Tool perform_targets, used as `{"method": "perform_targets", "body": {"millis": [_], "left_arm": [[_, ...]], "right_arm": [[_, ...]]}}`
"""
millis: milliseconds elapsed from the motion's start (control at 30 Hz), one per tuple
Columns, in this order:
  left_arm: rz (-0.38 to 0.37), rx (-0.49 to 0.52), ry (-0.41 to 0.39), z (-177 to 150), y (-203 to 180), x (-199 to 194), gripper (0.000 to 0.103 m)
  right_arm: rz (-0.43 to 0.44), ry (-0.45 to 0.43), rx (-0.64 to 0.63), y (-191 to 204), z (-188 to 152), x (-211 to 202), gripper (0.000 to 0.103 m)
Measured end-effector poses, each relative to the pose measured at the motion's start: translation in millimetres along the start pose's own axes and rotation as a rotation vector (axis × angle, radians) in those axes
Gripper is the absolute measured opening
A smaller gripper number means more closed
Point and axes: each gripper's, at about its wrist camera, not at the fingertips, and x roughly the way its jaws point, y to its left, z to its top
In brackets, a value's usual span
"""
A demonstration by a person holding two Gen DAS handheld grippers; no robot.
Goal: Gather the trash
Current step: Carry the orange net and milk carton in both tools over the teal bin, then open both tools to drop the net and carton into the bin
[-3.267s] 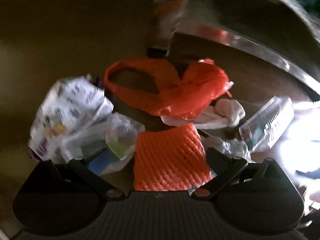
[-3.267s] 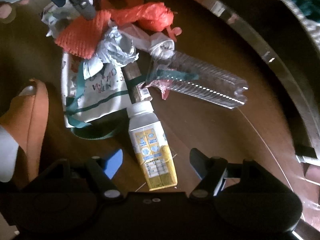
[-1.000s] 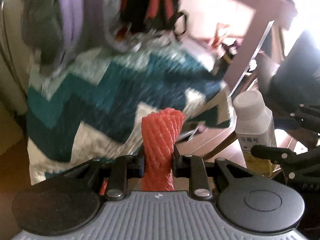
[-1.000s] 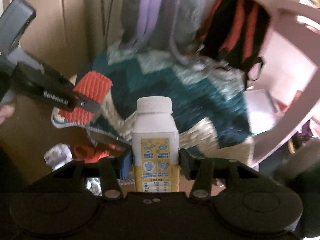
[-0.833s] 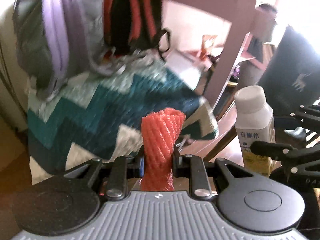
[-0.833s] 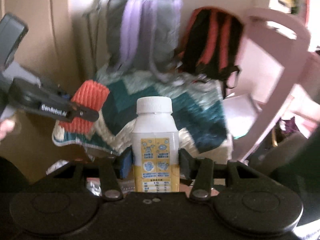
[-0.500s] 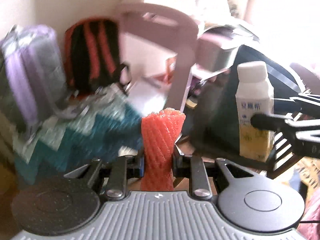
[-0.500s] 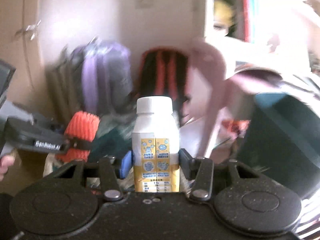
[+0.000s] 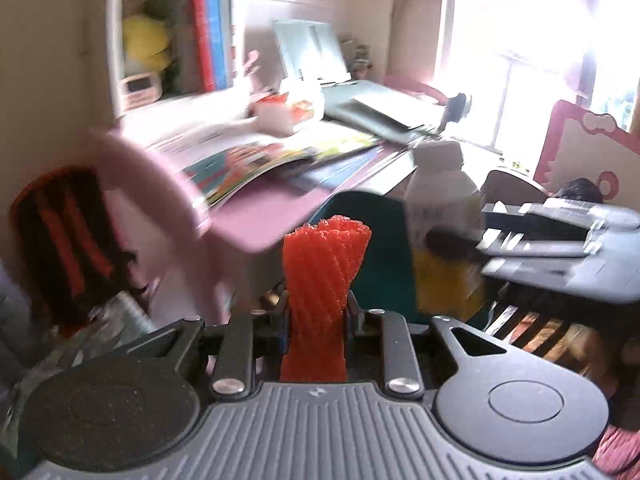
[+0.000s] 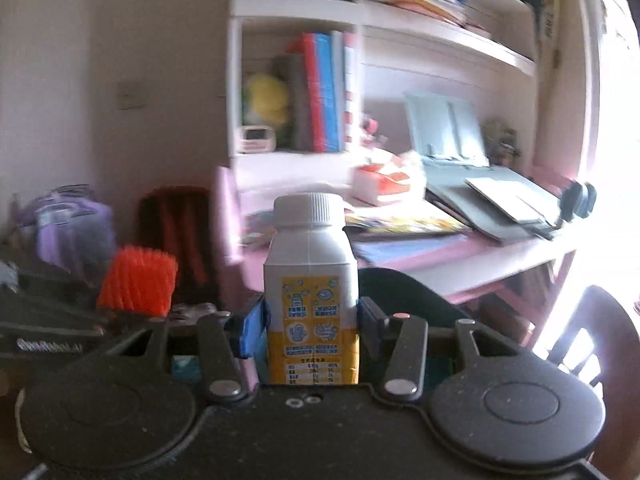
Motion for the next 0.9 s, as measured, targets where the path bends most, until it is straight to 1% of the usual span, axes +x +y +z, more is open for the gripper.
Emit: {"method": "perform_targets", "body": {"millis": [100, 233, 367, 467, 533, 633, 767, 833, 900], "left_arm": [[-0.026, 0.01, 0.004, 19.5, -22.8, 24.8, 0.023], [-0.038, 0.018, 0.059, 32.6, -40.3, 71.1, 0.023], [-0.052, -0.003, 0.138, 31.3, -44.9, 111.8, 0.023], [-0.04, -0.004, 0.182, 28.2, -48.4, 135.0, 0.023], [-0.031, -0.002, 0.21, 25.5, -49.4, 147.0, 0.023], [-0.008, 0.028, 0.234, 20.6, -50.6, 160.4, 0.023], [-0.002, 0.039, 0.275, 12.4, -49.5, 174.2, 0.023], [-0.003, 0.035, 0.289, 9.2, -48.9, 178.7, 0.024], [0.001, 0.039, 0.291, 7.0, -50.2, 180.9, 0.027]], "right_arm": [[-0.032, 0.034, 0.019, -19.4, -4.7, 17.7, 0.048], [-0.047, 0.096, 0.027, -35.6, -18.3, 35.3, 0.048], [-0.046, 0.172, 0.014, -42.5, -30.5, 57.0, 0.048], [-0.041, 0.212, 0.005, -46.1, -38.0, 65.8, 0.048], [-0.041, 0.236, 0.004, -48.4, -41.4, 71.9, 0.048], [-0.047, 0.27, 0.003, -50.6, -47.2, 79.4, 0.049], [-0.062, 0.307, -0.034, -48.6, -52.2, 86.9, 0.049], [-0.077, 0.321, -0.048, -46.2, -53.5, 89.9, 0.049], [-0.089, 0.319, -0.062, -44.9, -54.0, 90.1, 0.049]]}}
